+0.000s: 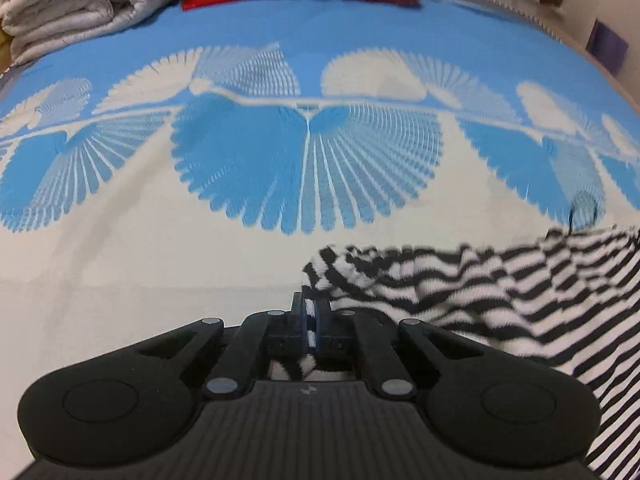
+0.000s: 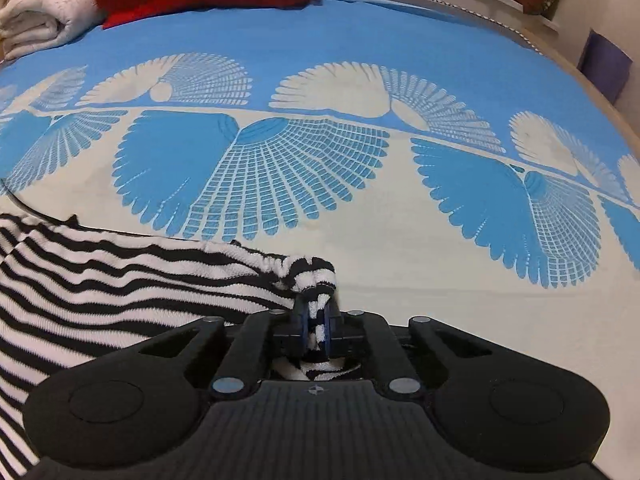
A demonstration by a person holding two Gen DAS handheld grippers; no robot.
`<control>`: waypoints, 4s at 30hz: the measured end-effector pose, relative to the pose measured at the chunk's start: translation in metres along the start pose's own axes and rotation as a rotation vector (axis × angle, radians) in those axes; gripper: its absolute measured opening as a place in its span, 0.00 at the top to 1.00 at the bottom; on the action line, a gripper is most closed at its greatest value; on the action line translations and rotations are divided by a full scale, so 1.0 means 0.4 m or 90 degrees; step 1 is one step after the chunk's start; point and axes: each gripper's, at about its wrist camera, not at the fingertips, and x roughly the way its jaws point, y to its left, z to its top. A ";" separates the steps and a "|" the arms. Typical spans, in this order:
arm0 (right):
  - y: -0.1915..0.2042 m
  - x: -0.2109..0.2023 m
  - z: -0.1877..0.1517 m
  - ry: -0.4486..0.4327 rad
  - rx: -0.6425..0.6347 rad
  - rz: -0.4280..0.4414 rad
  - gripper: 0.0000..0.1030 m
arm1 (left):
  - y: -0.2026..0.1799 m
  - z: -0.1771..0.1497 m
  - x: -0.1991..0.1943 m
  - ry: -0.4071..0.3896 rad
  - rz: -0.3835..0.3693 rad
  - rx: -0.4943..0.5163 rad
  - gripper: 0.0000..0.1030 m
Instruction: Fold small clothes
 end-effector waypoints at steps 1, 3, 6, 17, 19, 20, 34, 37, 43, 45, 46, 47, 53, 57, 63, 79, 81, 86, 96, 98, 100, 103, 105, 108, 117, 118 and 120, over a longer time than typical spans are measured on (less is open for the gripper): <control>0.000 -0.002 0.002 0.000 0.001 -0.004 0.90 | -0.006 -0.003 0.002 0.005 0.004 0.002 0.95; 0.009 -0.010 -0.009 -0.003 -0.004 -0.010 0.76 | -0.007 -0.007 -0.008 0.007 0.016 -0.001 0.86; 0.005 -0.046 -0.026 -0.018 -0.011 -0.043 0.56 | 0.008 -0.009 -0.065 -0.009 0.043 -0.050 0.62; -0.107 -0.394 -0.121 -0.115 0.178 0.059 0.49 | 0.085 -0.104 -0.431 -0.130 -0.016 -0.130 0.48; -0.112 -0.416 -0.165 -0.102 0.171 0.071 0.48 | 0.099 -0.140 -0.452 -0.132 -0.024 -0.107 0.48; -0.112 -0.418 -0.187 -0.097 0.168 0.072 0.48 | 0.114 -0.167 -0.447 -0.126 -0.025 -0.112 0.48; -0.145 -0.290 -0.307 0.123 0.182 0.094 0.48 | 0.188 -0.277 -0.253 0.169 -0.077 -0.222 0.45; -0.119 -0.276 -0.315 0.147 0.150 0.101 0.49 | 0.192 -0.282 -0.241 0.177 -0.084 -0.211 0.49; -0.130 -0.299 -0.307 0.112 0.163 0.173 0.93 | 0.195 -0.275 -0.262 0.133 -0.117 -0.171 1.00; -0.145 -0.321 -0.304 0.080 0.172 0.183 0.94 | 0.218 -0.278 -0.287 0.105 -0.114 -0.183 1.00; -0.155 -0.329 -0.305 0.070 0.180 0.184 0.94 | 0.227 -0.282 -0.292 0.101 -0.103 -0.184 1.00; -0.167 -0.334 -0.309 0.067 0.190 0.175 0.95 | 0.237 -0.287 -0.291 0.106 -0.089 -0.182 1.00; -0.149 -0.293 -0.343 0.142 0.150 0.113 0.95 | 0.213 -0.330 -0.242 0.211 -0.053 -0.090 0.99; -0.137 -0.292 -0.335 0.141 0.143 0.112 0.88 | 0.240 -0.305 -0.279 0.152 -0.037 -0.137 0.89; -0.130 -0.299 -0.329 0.138 0.135 0.143 0.70 | 0.177 -0.277 -0.331 0.081 -0.192 -0.108 0.79; -0.195 -0.316 -0.341 0.120 0.190 0.138 0.95 | -0.071 -0.289 -0.271 0.156 -0.254 0.114 0.59; -0.163 -0.295 -0.350 0.162 0.143 0.126 0.93 | -0.090 -0.298 -0.235 0.186 -0.186 0.143 0.59; -0.158 -0.313 -0.315 0.118 0.137 0.078 0.70 | 0.022 -0.218 -0.271 0.078 -0.212 -0.038 0.60; -0.158 -0.282 -0.184 -0.038 0.208 0.028 0.59 | 0.057 -0.181 -0.217 0.083 -0.166 -0.091 0.59; -0.147 -0.243 -0.164 -0.023 0.203 0.035 0.59 | 0.034 -0.185 -0.204 0.098 -0.130 -0.047 0.59; -0.127 -0.212 -0.150 -0.001 0.185 0.021 0.59 | 0.012 -0.178 -0.172 0.092 -0.106 -0.028 0.66; -0.101 -0.177 -0.139 0.019 0.164 0.016 0.85 | 0.012 -0.157 -0.147 0.075 -0.087 -0.057 0.78; -0.103 -0.165 -0.133 0.014 0.173 0.010 0.95 | 0.016 -0.146 -0.131 0.067 -0.076 -0.079 0.82; -0.116 -0.159 -0.122 -0.007 0.186 -0.027 0.96 | 0.018 -0.130 -0.118 0.053 -0.045 -0.090 0.81; -0.087 -0.276 -0.086 -0.158 0.174 -0.069 0.79 | 0.108 -0.085 -0.179 0.005 -0.115 -0.212 0.68; -0.073 -0.290 -0.084 -0.178 0.160 -0.027 0.79 | 0.105 -0.081 -0.169 0.010 -0.110 -0.209 0.68; -0.036 -0.280 -0.079 -0.159 0.132 0.084 0.79 | 0.095 -0.073 -0.138 0.027 -0.089 -0.189 0.77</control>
